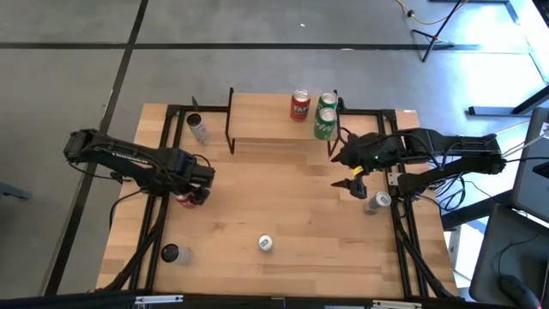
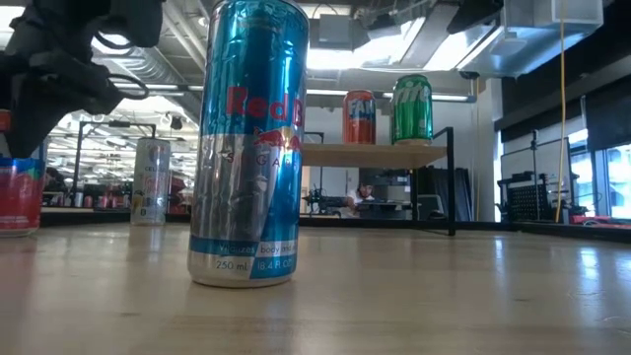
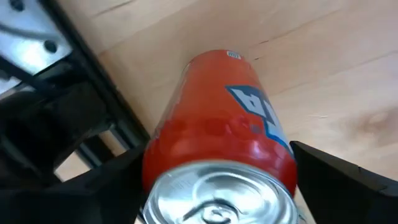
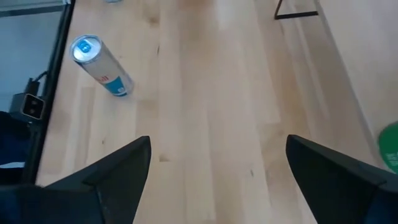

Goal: Place canned beverage on shelf
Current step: Put the orange soda can on the shelf aligned with the other orange soda can

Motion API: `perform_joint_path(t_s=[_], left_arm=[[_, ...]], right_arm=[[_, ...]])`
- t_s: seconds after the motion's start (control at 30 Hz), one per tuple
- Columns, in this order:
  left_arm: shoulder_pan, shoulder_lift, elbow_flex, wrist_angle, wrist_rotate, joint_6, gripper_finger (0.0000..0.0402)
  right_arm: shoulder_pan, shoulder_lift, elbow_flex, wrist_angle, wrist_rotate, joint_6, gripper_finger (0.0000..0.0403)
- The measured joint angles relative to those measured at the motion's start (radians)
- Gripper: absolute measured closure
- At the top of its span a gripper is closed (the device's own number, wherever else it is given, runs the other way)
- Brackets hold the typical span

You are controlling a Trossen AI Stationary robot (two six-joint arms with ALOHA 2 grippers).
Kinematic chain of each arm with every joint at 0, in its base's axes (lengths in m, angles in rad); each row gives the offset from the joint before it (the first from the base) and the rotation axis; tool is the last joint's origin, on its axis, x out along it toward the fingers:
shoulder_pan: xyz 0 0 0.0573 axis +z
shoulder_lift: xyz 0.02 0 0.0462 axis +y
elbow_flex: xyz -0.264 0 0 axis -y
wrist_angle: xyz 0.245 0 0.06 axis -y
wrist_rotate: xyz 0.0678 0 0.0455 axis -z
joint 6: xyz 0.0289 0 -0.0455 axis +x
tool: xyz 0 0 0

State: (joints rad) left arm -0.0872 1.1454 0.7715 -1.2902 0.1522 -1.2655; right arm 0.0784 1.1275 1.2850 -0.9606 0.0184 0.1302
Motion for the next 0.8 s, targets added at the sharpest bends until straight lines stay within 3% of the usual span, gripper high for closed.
perform_joint_path(t_s=[0.2,0.33,0.47,0.6,0.7,0.8], left_arm=[[0.000,-0.001,0.000,0.004,0.010,0.051,0.0129],[-0.001,0.002,0.054,-0.002,0.019,0.090,0.0137],[0.000,0.002,0.231,0.003,-0.009,0.105,0.0137],[0.000,0.036,0.462,0.025,-0.107,0.128,0.0137],[0.000,0.110,0.642,0.024,-0.169,0.188,0.0137],[-0.001,0.220,0.831,0.026,-0.197,0.305,0.0137]], right_arm=[[0.000,0.000,0.000,0.007,0.016,0.077,0.0045],[0.000,0.006,0.000,0.013,0.016,0.124,0.0045],[0.000,0.005,0.000,0.010,0.033,0.124,0.0045],[0.000,0.005,0.000,0.032,0.071,0.096,0.0050],[0.000,0.005,0.000,0.067,0.079,0.059,0.0079],[0.000,0.005,0.000,0.151,0.079,0.027,0.0133]])
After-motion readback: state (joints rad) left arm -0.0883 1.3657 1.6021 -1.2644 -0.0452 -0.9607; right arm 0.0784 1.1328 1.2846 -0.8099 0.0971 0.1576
